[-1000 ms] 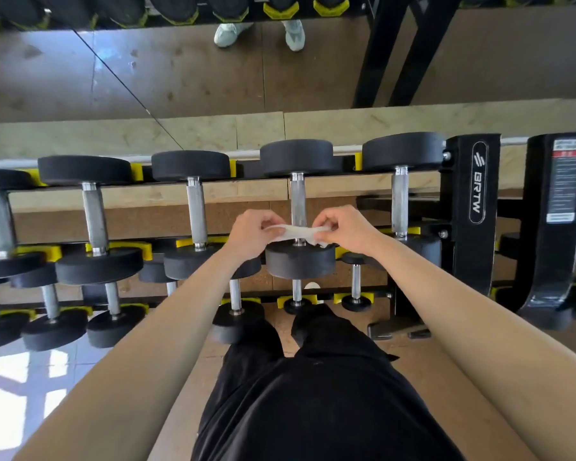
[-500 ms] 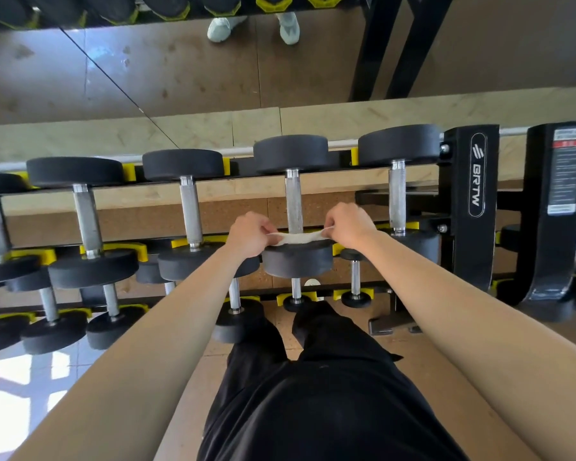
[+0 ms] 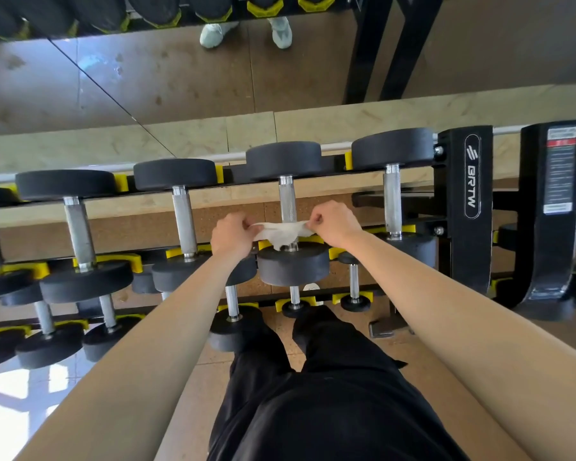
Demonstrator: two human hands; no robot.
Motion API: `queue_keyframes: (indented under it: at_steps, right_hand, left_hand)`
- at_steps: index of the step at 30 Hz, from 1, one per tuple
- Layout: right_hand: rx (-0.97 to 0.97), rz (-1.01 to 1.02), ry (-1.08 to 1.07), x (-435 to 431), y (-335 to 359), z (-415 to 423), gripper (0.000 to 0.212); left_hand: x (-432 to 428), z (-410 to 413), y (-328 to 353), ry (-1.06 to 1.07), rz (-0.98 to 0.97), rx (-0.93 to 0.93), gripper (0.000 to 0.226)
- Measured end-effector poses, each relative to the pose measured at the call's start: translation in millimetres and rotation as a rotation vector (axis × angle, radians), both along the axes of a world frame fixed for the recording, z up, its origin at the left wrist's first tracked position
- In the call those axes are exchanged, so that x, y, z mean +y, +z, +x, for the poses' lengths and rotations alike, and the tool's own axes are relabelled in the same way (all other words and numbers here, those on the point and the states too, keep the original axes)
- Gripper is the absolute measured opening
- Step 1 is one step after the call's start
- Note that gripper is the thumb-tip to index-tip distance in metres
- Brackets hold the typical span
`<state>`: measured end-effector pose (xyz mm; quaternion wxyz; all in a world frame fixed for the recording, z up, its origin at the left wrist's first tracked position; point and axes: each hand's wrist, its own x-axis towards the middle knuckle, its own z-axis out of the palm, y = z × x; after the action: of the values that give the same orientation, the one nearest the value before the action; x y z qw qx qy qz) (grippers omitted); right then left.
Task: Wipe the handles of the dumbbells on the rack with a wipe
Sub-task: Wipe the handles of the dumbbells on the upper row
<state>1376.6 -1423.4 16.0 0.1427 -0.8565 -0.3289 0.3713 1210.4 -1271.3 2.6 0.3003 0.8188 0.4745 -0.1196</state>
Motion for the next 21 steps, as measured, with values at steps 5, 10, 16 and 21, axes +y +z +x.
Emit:
queue_keyframes:
  at_steps: [5,10,16,21]
  right_hand:
    - [-0.049,-0.001,-0.248,-5,-3,21,0.023]
    - [0.152,0.089,-0.459,14,-1,13,0.022]
    - [0.376,0.206,-0.934,28,3,31,0.015]
    - [0.394,0.239,-1.091,42,0,27,0.016]
  left_hand:
    - [-3,12,4,-0.089,-0.119,-0.109,0.018]
    - [10,33,12,0.200,-0.039,-0.166,0.019]
    - [6,53,12,0.305,-0.197,-0.245,0.030]
    - [2,68,12,0.470,-0.193,-0.316,0.023]
